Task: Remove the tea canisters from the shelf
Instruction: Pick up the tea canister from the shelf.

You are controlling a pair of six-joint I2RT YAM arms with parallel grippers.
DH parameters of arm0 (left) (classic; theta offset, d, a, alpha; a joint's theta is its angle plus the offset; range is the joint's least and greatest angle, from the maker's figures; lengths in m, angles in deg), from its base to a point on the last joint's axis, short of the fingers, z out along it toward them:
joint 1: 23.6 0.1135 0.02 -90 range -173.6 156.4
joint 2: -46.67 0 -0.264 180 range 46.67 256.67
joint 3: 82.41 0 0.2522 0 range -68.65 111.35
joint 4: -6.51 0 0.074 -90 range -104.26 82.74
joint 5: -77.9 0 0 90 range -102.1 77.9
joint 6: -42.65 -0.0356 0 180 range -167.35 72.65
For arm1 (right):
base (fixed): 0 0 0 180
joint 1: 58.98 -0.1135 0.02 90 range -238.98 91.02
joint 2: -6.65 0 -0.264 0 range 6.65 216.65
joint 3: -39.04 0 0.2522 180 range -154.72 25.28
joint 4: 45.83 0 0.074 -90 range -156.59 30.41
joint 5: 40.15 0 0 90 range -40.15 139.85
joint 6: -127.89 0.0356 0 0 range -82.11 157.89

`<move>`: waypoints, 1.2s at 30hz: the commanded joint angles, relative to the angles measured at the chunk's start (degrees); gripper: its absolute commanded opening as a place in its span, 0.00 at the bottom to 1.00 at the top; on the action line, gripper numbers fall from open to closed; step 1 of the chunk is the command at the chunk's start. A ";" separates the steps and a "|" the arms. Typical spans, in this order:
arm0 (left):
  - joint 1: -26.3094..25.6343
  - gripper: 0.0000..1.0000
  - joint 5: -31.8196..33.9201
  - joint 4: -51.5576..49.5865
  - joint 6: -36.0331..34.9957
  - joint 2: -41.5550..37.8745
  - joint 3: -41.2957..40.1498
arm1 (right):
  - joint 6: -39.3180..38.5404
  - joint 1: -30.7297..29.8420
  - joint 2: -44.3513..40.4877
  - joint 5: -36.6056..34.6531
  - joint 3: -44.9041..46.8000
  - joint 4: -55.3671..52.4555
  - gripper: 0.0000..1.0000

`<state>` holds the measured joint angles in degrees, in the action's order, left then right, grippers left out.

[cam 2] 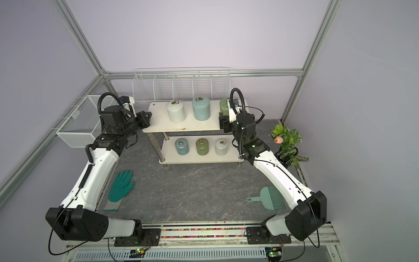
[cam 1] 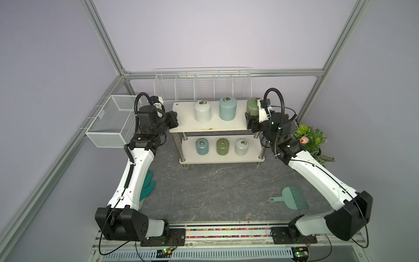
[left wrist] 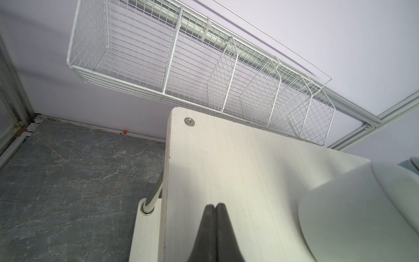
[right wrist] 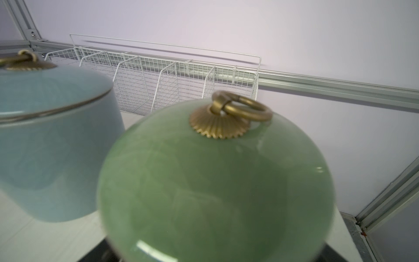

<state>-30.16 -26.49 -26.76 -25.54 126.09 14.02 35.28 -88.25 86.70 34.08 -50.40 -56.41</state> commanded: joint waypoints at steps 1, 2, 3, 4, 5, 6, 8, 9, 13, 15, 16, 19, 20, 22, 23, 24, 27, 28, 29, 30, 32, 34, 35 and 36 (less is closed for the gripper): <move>-0.81 0.00 -0.55 -4.36 -0.36 2.14 -1.52 | -2.75 0.10 -1.16 3.49 2.27 -7.64 0.46; -0.81 0.00 -0.55 -4.42 -0.40 2.23 -1.55 | -2.71 0.14 -1.38 4.04 2.29 -7.95 0.46; -0.81 0.00 -0.55 -4.32 -0.44 2.31 -1.51 | -2.59 0.18 -1.58 4.61 2.29 -8.33 0.46; -0.82 0.00 -0.70 -4.33 -0.44 2.32 -1.49 | -2.49 0.18 -1.65 5.05 2.29 -8.56 0.46; -0.81 0.00 -0.73 -4.36 -0.42 2.40 -1.54 | -2.39 0.16 -1.67 5.47 2.29 -8.71 0.46; -0.85 0.00 -0.82 -4.32 -0.44 2.45 -1.47 | -2.15 0.18 -1.76 5.84 2.39 -8.72 0.46; -0.77 0.00 -1.06 -4.24 -0.43 2.49 -1.62 | -1.70 0.19 -1.60 6.40 2.47 -8.55 0.46; -0.81 0.00 -1.00 -4.15 -0.42 2.43 -1.75 | -1.43 0.23 -1.52 6.60 2.44 -8.50 0.46; -0.81 0.00 -1.01 -4.00 -0.53 2.41 -2.03 | -0.21 0.21 -1.51 6.98 3.55 -5.81 0.45; -0.81 0.00 -1.19 -3.95 -0.53 2.50 -2.04 | 0.54 0.19 -1.39 7.17 4.04 -4.02 0.45; -0.88 0.00 -1.29 -4.03 -0.53 2.48 -1.96 | 0.87 0.19 -1.23 7.16 4.17 -3.44 0.45; -0.82 0.00 -1.43 -3.98 -0.53 2.54 -1.77 | 1.78 0.22 -1.25 7.08 5.26 -0.89 0.44; -0.82 0.00 -1.42 -4.09 -0.47 2.55 -1.76 | 2.10 0.20 -1.50 7.08 6.12 0.33 0.44; -0.82 0.00 -1.38 -4.05 -0.53 2.58 -1.77 | 2.72 0.21 -2.15 7.11 8.02 2.95 0.44; -0.81 0.00 -1.42 -4.15 -0.44 2.62 -1.69 | 2.94 0.19 -2.64 7.15 9.19 4.37 0.44; -0.82 0.00 -1.41 -4.14 -0.44 2.61 -1.56 | 3.24 0.20 -3.07 6.99 10.25 5.56 0.44; -0.82 0.00 -1.43 -4.45 -0.44 2.78 -1.29 | 3.66 0.21 -4.60 6.96 12.62 7.97 0.44; -0.82 0.00 -1.49 -4.47 -0.44 2.87 -1.20 | 3.67 0.21 -5.04 7.11 13.21 8.53 0.44; -0.83 0.00 -1.49 -4.58 -0.44 2.89 -1.03 | 3.72 0.19 -5.49 7.16 13.68 8.93 0.44; -0.83 0.00 -1.47 -4.64 -0.44 3.06 -0.85 | 3.75 0.22 -5.91 7.32 13.88 9.11 0.44; -0.81 0.00 -1.48 -4.77 -0.42 3.05 -0.71 | 3.75 0.24 -6.36 7.55 14.07 9.13 0.43; -0.81 0.00 -1.49 -4.91 -0.40 3.12 -0.66 | 3.67 0.23 -6.66 7.94 14.07 9.01 0.43; -0.86 0.00 -1.51 -4.98 -0.44 3.15 -0.66 | 3.64 0.25 -6.83 8.29 13.98 8.85 0.43; -0.84 0.00 -1.50 -4.96 -0.44 3.20 -0.62 | 3.66 0.19 -7.07 8.59 14.06 8.77 0.43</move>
<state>-30.14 -26.47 -25.52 -25.57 126.83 14.07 36.68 -87.95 79.66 41.27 -38.22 -44.50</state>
